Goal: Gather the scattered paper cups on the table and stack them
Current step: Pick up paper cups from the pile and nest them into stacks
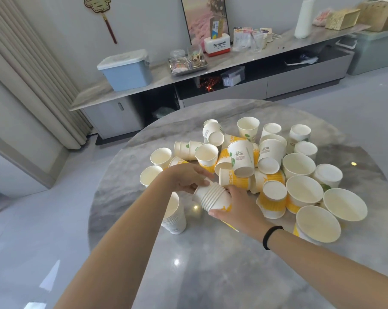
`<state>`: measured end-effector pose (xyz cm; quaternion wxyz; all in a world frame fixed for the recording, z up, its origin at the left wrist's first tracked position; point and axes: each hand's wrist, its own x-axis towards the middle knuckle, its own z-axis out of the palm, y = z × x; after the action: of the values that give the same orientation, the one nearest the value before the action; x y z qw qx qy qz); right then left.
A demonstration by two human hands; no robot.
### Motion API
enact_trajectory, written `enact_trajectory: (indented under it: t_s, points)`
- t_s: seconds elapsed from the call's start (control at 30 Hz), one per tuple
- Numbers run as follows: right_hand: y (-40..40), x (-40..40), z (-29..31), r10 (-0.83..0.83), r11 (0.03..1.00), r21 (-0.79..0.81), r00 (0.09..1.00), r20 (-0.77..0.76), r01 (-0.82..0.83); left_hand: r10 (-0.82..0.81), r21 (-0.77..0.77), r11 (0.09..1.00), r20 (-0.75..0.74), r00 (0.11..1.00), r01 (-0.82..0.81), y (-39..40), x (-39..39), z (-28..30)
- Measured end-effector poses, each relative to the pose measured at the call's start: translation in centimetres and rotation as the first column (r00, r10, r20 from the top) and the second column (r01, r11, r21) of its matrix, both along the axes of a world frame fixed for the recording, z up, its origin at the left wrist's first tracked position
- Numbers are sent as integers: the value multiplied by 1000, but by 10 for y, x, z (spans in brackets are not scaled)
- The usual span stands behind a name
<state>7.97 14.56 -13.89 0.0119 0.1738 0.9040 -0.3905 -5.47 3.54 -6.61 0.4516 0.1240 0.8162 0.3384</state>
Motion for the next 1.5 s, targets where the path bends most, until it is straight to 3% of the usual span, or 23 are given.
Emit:
enact_trajectory:
  t_s: [0.07,0.13,0.2,0.3,0.47,0.57,0.67,0.87,1.0,1.07,1.13,1.2,1.27,1.33,1.37,1.5]
  points:
    - [-7,-7,-1,1,1000,1,1000,19,-1,-4,1,1000,-17,1000,5,-2,-4,0]
    - [-11,-15,-3,7,999,34,999,47,-9,95,7,995,-211,973,-95,-5,-15,-4]
    - [-15,-23,-6,3,998,58,998,70,-7,146,-40,982,-473,869,-186,-12,-33,-13]
    - [-22,-36,-9,-16,996,83,997,69,10,-19,-276,937,-657,753,-217,-21,-48,-20]
    - [-25,-49,-12,-83,988,135,995,59,75,3,-263,930,-697,718,-259,-23,-65,-35]
    - [-23,-52,-12,-88,979,192,994,65,74,107,-170,943,-658,746,-286,-21,-73,-41]
    - [-23,-53,-10,-85,972,224,994,70,67,111,-157,953,-614,781,-258,-25,-79,-40]
    - [-27,-54,-7,-51,968,247,997,62,35,-77,-247,968,-453,888,-42,-37,-85,-9]
    - [-37,-58,-5,14,987,158,1000,-4,-13,-172,-182,975,-245,954,129,-42,-73,-1]
    - [-40,-62,-5,27,993,118,999,-26,-24,-141,-125,985,-207,968,116,-44,-71,-4]
    - [-40,-66,-6,22,993,116,999,-37,-17,7,-48,999,-350,937,-26,-45,-77,-11]
    - [-40,-70,-8,6,993,119,999,-42,-1,205,11,969,-594,778,-247,-47,-87,-20]
    - [-40,-74,-10,-6,992,123,999,-40,11,128,-118,929,-786,605,-350,-48,-91,-26]
    - [-41,-77,-12,-9,992,127,999,-31,12,-70,-339,871,-801,595,-354,-49,-95,-36]
    - [-41,-79,-12,-7,992,128,1000,-27,11,-91,-381,852,-783,616,-358,-49,-97,-39]
    - [-41,-85,-12,-6,989,146,1000,-10,7,50,-265,875,-783,620,-405,-53,-103,-39]
